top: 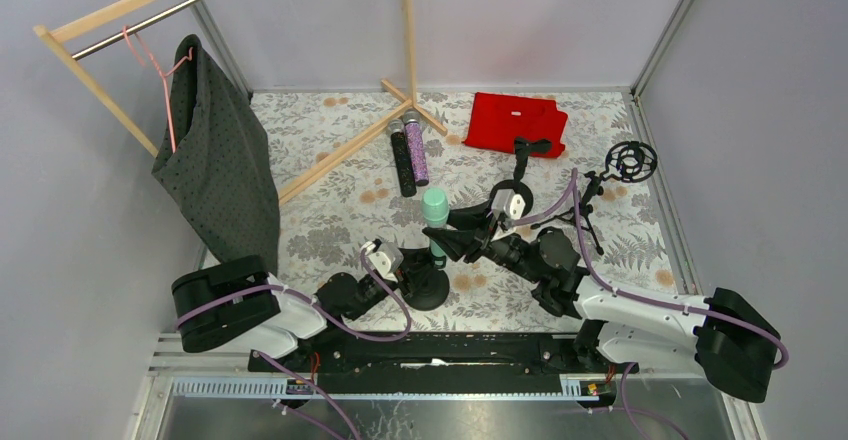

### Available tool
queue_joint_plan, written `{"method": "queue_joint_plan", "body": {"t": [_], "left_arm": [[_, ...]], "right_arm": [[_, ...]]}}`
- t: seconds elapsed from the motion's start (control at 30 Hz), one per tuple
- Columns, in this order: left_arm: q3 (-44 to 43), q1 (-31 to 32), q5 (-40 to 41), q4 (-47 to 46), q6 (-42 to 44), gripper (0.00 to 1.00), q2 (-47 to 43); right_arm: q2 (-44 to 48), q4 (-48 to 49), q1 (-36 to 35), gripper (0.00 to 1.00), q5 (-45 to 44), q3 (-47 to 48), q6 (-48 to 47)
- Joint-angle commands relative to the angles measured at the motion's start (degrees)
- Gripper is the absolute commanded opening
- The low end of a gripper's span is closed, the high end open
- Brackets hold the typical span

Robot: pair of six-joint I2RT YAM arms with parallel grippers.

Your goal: Attach the microphones to the stand

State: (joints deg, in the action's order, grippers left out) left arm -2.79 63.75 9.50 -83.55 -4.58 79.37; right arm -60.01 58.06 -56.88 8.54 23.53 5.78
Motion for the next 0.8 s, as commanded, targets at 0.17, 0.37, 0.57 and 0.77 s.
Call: {"method": "queue_joint_plan", "body": {"t": [0.17, 0.37, 0.57, 0.77], "left_arm": [[0.9, -0.4, 2.3, 1.4, -2.3, 0.00, 1.4], [0.8, -0.4, 2.0, 0.8, -2.3, 0.00, 1.9], [0.9, -0.4, 2.3, 0.8, -2.4, 0.00, 1.7], [0.9, -0.4, 2.2, 0.9, -2.2, 0.00, 1.7]], "right_arm": [[-4.3, -18.6, -2.7, 0.00, 2.8, -7.6, 4.1], [-5.1, -18.6, -3.2, 0.00, 2.3, -8.5, 4.5], [-5.8, -17.9, -3.7, 0.00, 1.8, -9.5, 4.9], [-6.7, -17.7, -4.3, 0.00, 1.3, -10.1, 5.2]]}}
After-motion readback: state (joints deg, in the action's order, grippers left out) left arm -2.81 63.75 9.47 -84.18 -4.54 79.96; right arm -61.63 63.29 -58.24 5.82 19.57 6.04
